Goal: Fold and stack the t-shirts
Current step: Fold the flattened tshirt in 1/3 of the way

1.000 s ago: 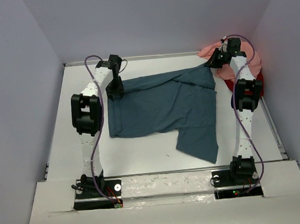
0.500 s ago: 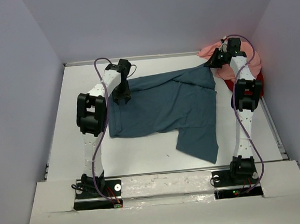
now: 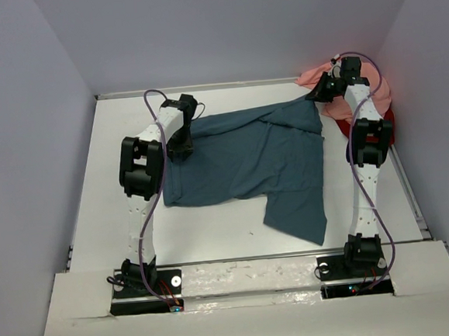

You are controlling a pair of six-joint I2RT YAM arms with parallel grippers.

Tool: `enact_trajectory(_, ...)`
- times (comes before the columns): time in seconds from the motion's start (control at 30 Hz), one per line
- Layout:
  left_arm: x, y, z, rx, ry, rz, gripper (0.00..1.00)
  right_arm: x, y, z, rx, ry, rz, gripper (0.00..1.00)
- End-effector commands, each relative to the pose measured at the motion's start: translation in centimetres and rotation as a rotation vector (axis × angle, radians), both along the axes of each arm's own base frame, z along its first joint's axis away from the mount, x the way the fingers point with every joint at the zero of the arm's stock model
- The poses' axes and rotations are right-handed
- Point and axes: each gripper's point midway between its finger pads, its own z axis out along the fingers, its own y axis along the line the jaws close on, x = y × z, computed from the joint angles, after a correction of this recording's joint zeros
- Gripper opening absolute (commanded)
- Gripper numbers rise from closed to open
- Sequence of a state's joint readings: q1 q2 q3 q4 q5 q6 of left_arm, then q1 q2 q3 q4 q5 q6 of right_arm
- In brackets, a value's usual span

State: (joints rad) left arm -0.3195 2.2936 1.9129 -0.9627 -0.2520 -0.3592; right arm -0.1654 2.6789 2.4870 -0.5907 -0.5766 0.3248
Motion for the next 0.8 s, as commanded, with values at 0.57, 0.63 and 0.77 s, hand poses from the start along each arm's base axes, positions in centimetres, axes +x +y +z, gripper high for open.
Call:
enact_trajectory(0.57, -0.8, 2.2, -0.5, 0.116, 0.024, 0.0, 0.33, 0.8, -1.4, 4.1, -0.016, -0.107, -0.001, 0.0)
enact_trajectory(0.63, -0.8, 2.5, -0.2, 0.123, 0.02, 0.005, 0.33, 0.8, -1.4, 4.1, -0.015, -0.107, 0.0, 0.0)
enact_trajectory(0.77, -0.6, 3.4, 0.3, 0.127, 0.014, 0.023, 0.33, 0.8, -1.4, 4.0, -0.014, -0.104, 0.0, 0.0)
